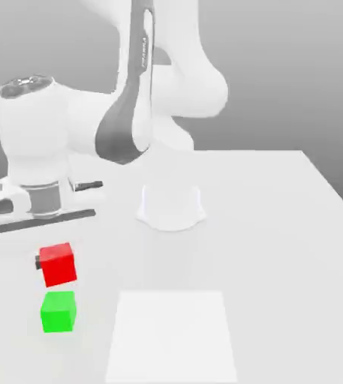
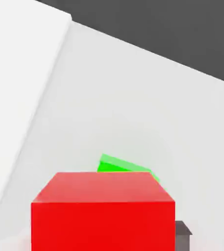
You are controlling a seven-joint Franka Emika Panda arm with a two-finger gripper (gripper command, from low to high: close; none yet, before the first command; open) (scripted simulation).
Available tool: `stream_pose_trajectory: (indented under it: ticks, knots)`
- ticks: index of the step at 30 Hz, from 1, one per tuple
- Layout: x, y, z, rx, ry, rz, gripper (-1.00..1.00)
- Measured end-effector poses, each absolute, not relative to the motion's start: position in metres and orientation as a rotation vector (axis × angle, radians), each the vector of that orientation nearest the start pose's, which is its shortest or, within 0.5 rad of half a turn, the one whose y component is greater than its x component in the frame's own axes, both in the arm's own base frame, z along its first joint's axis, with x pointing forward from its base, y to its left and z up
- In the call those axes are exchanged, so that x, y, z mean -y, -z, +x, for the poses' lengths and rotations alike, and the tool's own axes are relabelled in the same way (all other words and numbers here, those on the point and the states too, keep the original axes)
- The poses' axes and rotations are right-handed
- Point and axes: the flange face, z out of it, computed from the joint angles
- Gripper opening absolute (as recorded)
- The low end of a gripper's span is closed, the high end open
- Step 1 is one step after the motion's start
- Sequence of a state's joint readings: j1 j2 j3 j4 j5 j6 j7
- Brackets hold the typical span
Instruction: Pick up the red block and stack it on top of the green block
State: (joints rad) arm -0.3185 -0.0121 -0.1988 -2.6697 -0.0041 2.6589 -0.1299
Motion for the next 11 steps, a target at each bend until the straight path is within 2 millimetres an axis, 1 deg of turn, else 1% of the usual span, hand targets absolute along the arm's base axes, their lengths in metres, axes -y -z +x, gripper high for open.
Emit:
stream_pose_trajectory:
  ticks: [2, 4, 9, 10, 11]
  knots:
    - [0.209, -0.232, 0.364, -0.593, 0.006, -3.083, -1.00]
    - [0.203, -0.221, 0.369, -0.561, 0.007, -3.089, -1.00]
    - [0.202, -0.185, 0.366, -0.564, 0.001, -3.089, -1.00]
    - [0.202, -0.181, 0.366, -0.565, -0.001, -3.089, 1.00]
    - [0.202, -0.181, 0.366, -0.565, -0.001, -3.089, 1.00]
